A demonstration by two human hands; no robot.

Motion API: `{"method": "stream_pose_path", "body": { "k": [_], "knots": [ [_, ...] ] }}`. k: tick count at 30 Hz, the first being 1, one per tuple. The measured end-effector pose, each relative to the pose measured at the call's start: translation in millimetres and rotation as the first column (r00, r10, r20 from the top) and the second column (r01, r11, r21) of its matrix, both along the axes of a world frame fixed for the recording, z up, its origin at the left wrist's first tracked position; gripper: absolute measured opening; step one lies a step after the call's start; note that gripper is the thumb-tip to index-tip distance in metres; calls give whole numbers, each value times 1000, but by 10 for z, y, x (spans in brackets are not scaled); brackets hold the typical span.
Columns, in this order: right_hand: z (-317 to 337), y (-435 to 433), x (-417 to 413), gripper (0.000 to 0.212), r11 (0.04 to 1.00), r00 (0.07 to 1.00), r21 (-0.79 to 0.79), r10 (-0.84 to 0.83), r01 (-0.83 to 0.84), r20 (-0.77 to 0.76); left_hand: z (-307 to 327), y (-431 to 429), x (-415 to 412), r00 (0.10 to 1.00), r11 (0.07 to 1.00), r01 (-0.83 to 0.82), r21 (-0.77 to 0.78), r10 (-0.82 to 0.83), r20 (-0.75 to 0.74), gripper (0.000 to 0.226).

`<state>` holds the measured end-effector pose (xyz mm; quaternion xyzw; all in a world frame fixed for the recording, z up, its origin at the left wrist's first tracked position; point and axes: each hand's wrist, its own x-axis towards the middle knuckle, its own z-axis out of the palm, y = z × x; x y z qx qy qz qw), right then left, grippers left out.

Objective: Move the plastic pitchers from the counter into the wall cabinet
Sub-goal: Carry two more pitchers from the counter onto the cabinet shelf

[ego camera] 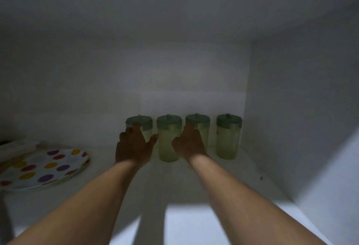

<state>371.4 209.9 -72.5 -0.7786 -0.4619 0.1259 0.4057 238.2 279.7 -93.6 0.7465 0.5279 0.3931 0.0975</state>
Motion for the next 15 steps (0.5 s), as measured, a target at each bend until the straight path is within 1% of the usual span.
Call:
{"method": "stream_pose_path", "body": {
  "k": [2, 3, 6, 7, 10, 11, 13, 15],
  "knots": [
    [195, -343, -111, 82, 998, 997, -67, 4, 2, 76, 108, -279, -102, 988, 996, 89, 5, -87, -125, 66],
    [281, -495, -162, 77, 995, 994, -100, -3, 14, 111, 164, -409, -149, 978, 992, 124, 17, -120, -168, 66],
    [513, -1058, -426, 46, 993, 979, -97, -48, 69, 200, 368, -956, -430, 950, 971, 225, 84, -200, -241, 61],
    [562, -1257, -540, 42, 992, 975, -92, -60, 81, 216, 433, -1148, -560, 944, 965, 244, 99, -212, -254, 61],
    [694, -1806, -900, 63, 994, 957, -85, -47, 74, 286, 611, -1700, -1023, 909, 936, 318, 148, -257, -329, 67],
    [754, -1989, -1061, 65, 994, 950, -81, -42, 71, 311, 672, -1898, -1228, 890, 924, 342, 174, -258, -377, 68],
    [858, -2295, -1379, 61, 996, 934, -61, -38, 64, 354, 795, -2231, -1624, 862, 893, 372, 255, -230, -452, 65],
    [937, -2510, -1692, 57, 998, 925, -41, -33, 53, 378, 921, -2490, -2021, 864, 870, 366, 330, -186, -468, 61]
  ]
}}
